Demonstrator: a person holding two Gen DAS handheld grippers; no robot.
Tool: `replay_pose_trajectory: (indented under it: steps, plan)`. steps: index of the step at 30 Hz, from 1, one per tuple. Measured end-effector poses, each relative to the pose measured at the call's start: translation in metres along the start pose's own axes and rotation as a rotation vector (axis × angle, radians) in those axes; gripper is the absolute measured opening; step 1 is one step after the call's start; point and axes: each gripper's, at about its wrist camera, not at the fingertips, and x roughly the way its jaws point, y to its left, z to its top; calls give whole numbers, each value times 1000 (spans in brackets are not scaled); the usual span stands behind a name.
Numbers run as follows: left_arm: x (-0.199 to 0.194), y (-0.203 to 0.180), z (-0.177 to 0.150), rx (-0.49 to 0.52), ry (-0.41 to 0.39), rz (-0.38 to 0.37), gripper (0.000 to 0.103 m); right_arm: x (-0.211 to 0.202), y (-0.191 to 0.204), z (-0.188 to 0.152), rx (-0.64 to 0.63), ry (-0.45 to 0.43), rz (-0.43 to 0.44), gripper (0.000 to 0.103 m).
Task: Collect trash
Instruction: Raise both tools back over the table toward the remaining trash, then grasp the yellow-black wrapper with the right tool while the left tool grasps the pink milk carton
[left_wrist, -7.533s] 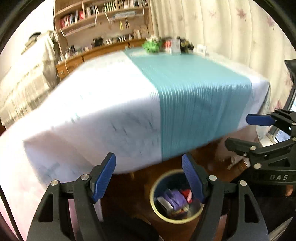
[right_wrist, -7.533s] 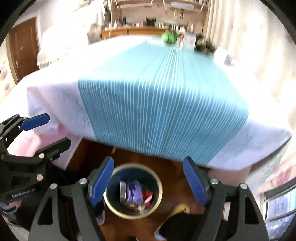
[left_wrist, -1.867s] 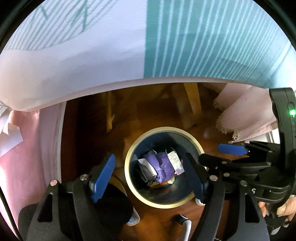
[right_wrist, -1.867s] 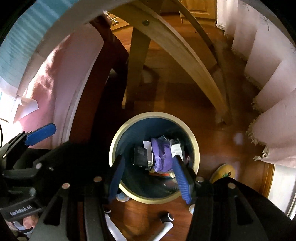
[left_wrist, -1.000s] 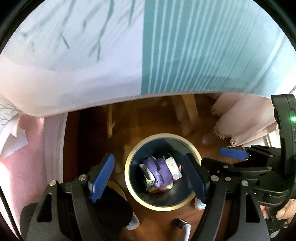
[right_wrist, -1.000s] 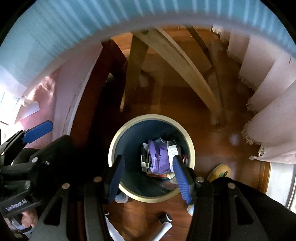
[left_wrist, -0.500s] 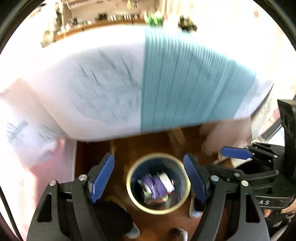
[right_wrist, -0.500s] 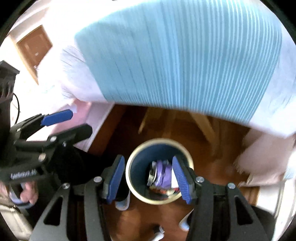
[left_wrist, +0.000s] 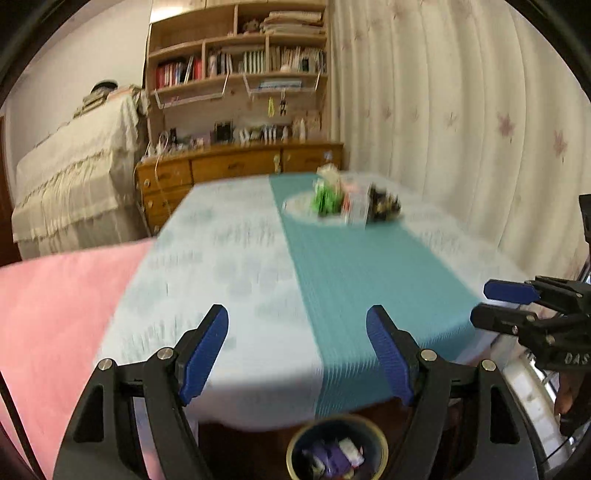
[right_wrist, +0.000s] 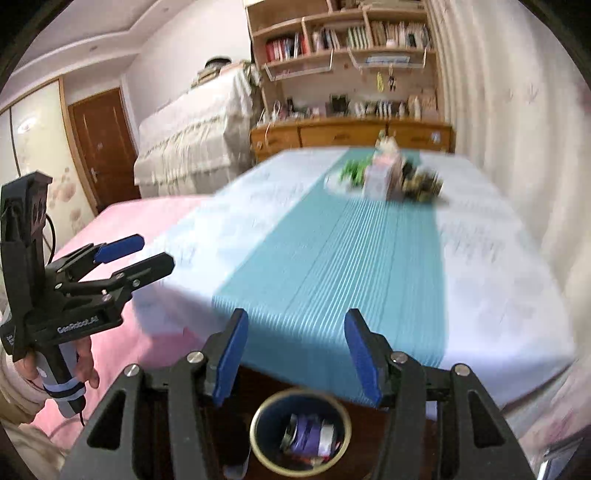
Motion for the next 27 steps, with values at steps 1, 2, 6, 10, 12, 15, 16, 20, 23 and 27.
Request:
replay_pose_trajectory:
  steps: [1,2,6,10,12,15,16,20,23,27]
  plan:
    - [-1,-1,12,6,-10,-6,76,-3,-2,12,-4,-10,-13,55]
    - [-2,1,22,10,-18,-13,76,-4,-6,23,-9,-16,-30,55]
    - [9,-10,76,50,-20,-36,87,-2,-25,71,-15,-29,-89,55]
    - [37,-16,116,31,12,-19,87,16,-51,113,6,-6,-139,55]
    - [63,-19,136,18,55,-46,87,28,-68,131,36,11,-154,55]
    - [103,-27,160,19,103,-58,87,51,-99,153,109,41,-156,55]
    - [119,-30,168,22,126,-61,87,59,-109,160,127,46,-160,55]
    - [179,-39,185,-1,219,-111,87,97,-150,177,233,83,-142,55]
    - [212,-44,189,-34,257,-129,87,131,-174,179,303,122,-122,55]
    - [239,-45,192,-56,277,-129,87,173,-190,174,346,185,-107,55]
